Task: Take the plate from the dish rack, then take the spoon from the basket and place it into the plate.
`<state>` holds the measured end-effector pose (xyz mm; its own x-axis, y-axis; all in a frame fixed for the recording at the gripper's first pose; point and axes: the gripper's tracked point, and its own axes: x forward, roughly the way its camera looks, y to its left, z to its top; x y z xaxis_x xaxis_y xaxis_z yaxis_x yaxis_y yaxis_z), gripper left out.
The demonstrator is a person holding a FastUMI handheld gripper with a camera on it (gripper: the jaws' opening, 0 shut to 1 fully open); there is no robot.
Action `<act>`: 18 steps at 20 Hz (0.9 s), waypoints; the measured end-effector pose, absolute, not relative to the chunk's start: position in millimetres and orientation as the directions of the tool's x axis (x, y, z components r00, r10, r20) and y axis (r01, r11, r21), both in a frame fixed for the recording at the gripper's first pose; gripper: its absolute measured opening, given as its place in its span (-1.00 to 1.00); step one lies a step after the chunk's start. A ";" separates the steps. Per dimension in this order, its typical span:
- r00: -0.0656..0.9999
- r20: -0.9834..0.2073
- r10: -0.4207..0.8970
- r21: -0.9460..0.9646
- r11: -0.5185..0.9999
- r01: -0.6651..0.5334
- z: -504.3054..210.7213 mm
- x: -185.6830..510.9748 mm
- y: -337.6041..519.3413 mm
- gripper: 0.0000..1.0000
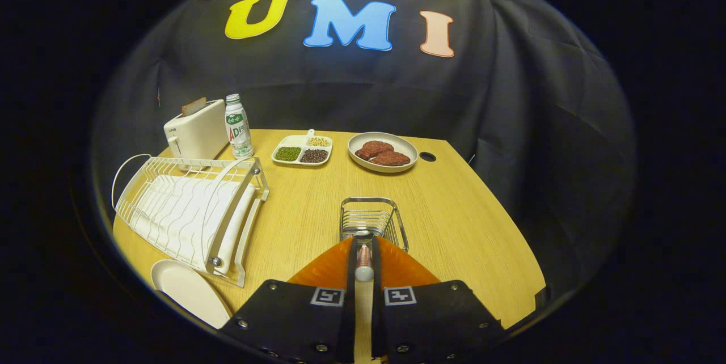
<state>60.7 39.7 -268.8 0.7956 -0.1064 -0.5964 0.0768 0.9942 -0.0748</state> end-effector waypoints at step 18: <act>0.870 -0.465 -0.165 -0.167 0.981 0.097 -169.0 18.3 51.8 -0.94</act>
